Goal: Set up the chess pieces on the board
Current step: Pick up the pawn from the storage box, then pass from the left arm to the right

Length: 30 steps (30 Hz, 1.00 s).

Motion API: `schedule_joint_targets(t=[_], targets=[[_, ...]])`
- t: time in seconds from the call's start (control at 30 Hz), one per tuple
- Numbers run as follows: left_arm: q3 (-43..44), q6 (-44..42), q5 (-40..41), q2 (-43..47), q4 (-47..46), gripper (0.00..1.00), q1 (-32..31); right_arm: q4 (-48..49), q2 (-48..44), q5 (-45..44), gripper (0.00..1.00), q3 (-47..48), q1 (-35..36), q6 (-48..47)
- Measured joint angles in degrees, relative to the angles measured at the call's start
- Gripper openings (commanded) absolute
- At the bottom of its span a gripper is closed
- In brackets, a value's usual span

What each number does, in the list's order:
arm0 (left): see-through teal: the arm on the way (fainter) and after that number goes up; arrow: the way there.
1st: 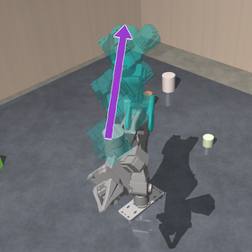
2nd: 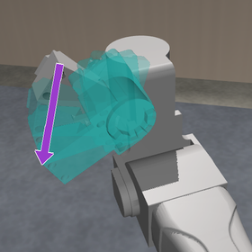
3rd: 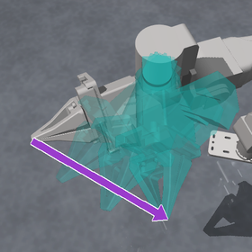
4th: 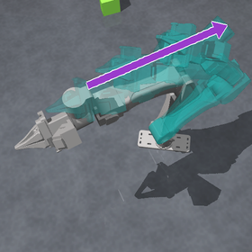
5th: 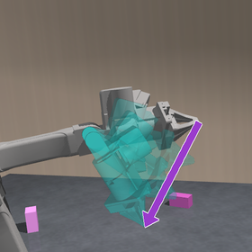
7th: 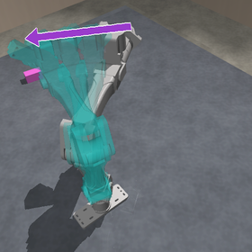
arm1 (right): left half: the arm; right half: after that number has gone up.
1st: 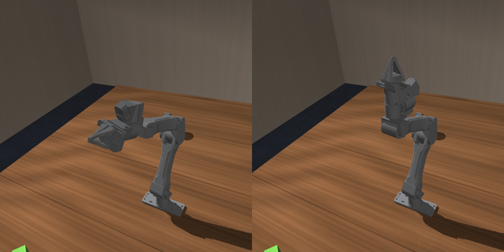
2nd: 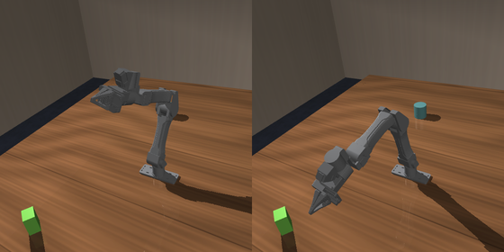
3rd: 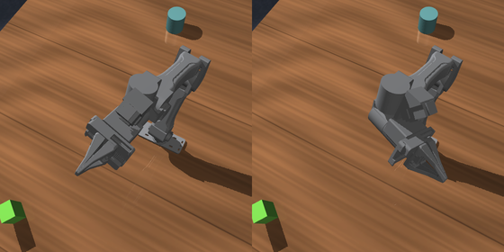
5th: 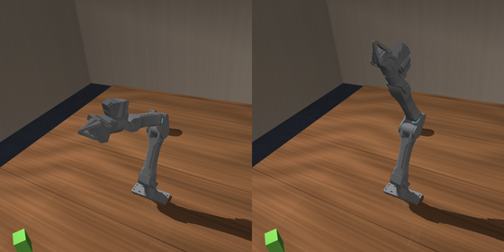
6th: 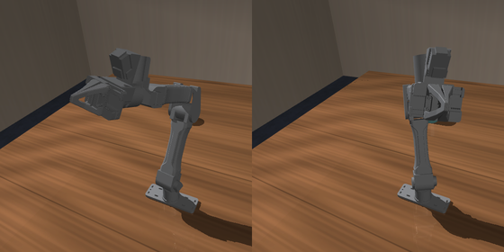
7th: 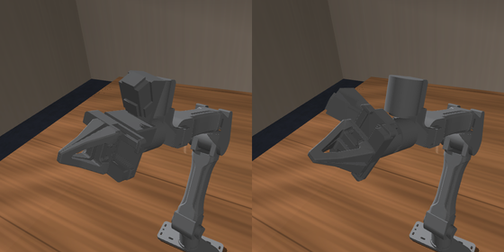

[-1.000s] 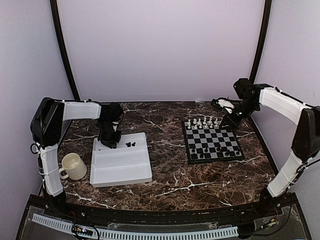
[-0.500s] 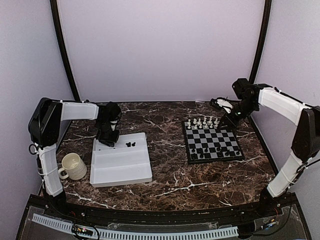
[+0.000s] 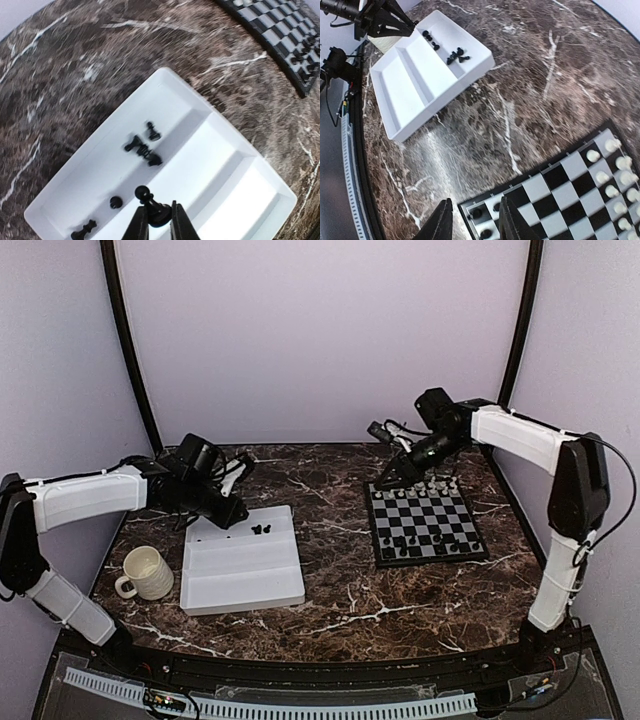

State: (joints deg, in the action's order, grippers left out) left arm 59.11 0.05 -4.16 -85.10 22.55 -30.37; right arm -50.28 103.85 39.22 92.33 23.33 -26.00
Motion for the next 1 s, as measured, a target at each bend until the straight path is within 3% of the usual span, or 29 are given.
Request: schedule_joint_targets(t=[0.2, 0.37, 0.6, 1.0], targets=[[-4.63, -5.05, -4.00, 3.50, -9.49, 0.10, -6.12, 1.81, 13.62, 9.25, 0.35, 10.56, 6.54, 7.63], [-6.95, -6.32, -7.89, 4.74, -14.82, 0.10, -9.33, 2.58, 19.15, 15.17, 0.39, 16.52, 11.08, 12.50], [-7.02, -7.41, -11.61, 5.25, -20.17, 0.10, -12.39, 5.07, 22.86, 24.15, 0.44, 18.56, 15.02, 19.85], [-7.02, -8.63, -13.60, 5.25, -21.22, 0.10, -13.31, 12.57, 23.41, 30.67, 0.39, 18.47, 17.49, 30.12]])
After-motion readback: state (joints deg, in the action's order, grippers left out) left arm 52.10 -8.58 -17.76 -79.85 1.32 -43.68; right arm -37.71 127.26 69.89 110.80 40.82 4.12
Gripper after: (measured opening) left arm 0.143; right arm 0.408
